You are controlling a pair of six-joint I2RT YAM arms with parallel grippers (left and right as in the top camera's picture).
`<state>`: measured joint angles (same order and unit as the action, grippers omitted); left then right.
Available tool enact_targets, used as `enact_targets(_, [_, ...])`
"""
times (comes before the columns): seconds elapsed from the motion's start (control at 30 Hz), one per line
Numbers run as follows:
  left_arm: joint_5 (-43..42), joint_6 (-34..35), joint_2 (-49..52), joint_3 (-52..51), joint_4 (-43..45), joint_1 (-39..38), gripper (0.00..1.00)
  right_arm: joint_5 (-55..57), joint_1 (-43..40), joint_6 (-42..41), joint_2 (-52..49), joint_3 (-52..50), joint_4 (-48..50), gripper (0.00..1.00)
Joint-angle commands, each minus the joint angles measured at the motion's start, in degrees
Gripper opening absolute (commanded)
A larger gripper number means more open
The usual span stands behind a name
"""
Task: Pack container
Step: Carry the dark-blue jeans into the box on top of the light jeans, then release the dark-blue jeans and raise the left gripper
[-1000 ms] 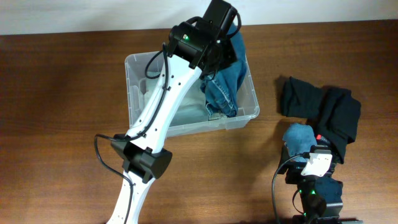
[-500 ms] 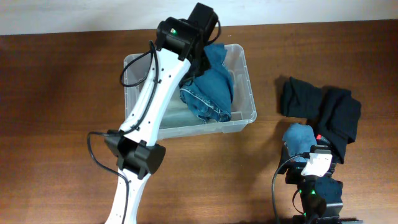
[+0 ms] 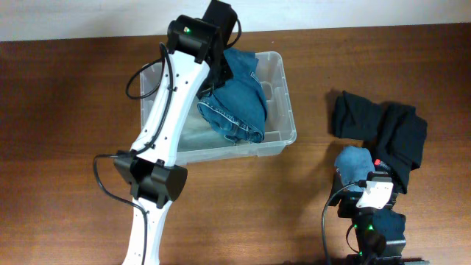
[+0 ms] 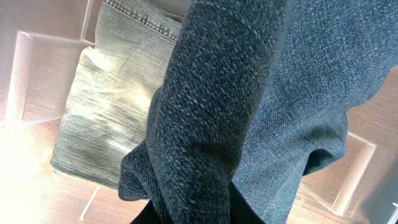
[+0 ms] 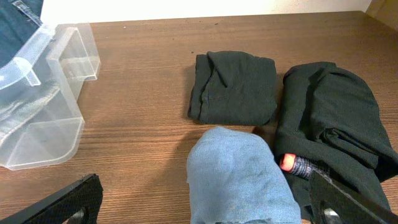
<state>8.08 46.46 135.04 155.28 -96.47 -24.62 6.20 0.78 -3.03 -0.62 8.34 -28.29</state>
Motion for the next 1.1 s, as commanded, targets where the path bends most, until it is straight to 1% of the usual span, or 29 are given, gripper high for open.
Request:
enact_targets(0.0, [4.81,-4.39,-5.42,0.15,-0.24,1.29,0.08,0.5,-0.42,-0.2,0.42,-0.42,-0.13,0.98])
enact_targets(0.03, [4.83,-5.44,-5.42,-0.07,-0.24,1.33,0.24,0.5,-0.42,-0.2,0.42,-0.42,-0.13,0.98])
enact_targets(0.07, [4.87,-5.95,-5.42,-0.5,-0.24,1.36,0.54,0.5,-0.42,-0.2,0.42,-0.42,-0.13,0.98])
enact_targets(0.1, [4.81,-6.99,-5.42,-0.63,-0.24,1.53,0.63,0.5,-0.42,-0.2,0.42,-0.42,-0.13,0.98])
enact_targets(0.17, [4.87,-8.61,-5.44,-0.63,-0.24,1.84,0.63,0.5,-0.42,-0.2,0.42,-0.42,-0.15,0.98])
enact_targets(0.3, [4.87,-8.9,-7.08,-0.63,-0.24,3.17,0.63,0.5,-0.42,-0.2,0.42,-0.42,-0.15,0.98])
enact_targets(0.5, [5.03,-9.92,-13.73,-0.63,-0.24,6.95,0.63,0.5,-0.42,-0.2,0.42,-0.42,-0.15,0.98])
enact_targets(0.6, [5.01,-10.29,-14.97,-0.63,-0.24,7.54,0.63,0.5,-0.42,-0.2,0.42,-0.42,-0.13,0.98])
enact_targets(0.63, [5.05,-11.69,-14.95,-0.63,-0.24,7.54,0.63,0.5,-0.42,-0.2,0.42,-0.42,-0.13,0.98])
enact_targets(0.67, [5.07,-13.6,-14.64,-0.76,-0.24,7.5,0.65,0.5,-0.42,-0.2,0.42,-0.42,-0.13,0.98])
enact_targets(0.7, [5.11,-16.04,-14.32,-0.96,-0.24,7.5,0.75,0.5,-0.42,-0.2,0.42,-0.42,-0.15,0.98])
enact_targets(0.73, [5.11,-19.17,-14.05,-1.16,-0.24,7.52,0.78,0.5,-0.42,-0.2,0.42,-0.42,-0.13,0.98])
enact_targets(0.77, [5.09,-21.66,-14.03,-1.4,-0.24,7.61,0.77,0.5,-0.42,-0.2,0.42,-0.42,-0.13,0.98])
enact_targets(0.8, [5.16,-22.64,-14.12,-1.44,-0.24,7.82,0.7,0.5,-0.42,-0.2,0.42,-0.42,-0.13,0.98])
enact_targets(0.83, [5.66,-22.58,-14.43,-1.42,-0.24,7.89,0.69,0.5,-0.42,-0.2,0.42,-0.42,-0.13,0.98])
enact_targets(0.97, [15.87,-22.58,-17.75,-0.66,-0.24,7.23,0.69,0.5,-0.42,-0.2,0.42,-0.42,-0.13,0.98])
enact_targets(1.07, [23.63,-22.56,-22.53,-0.61,-0.22,5.55,0.69,0.5,-0.42,-0.2,0.42,-0.42,-0.15,0.98])
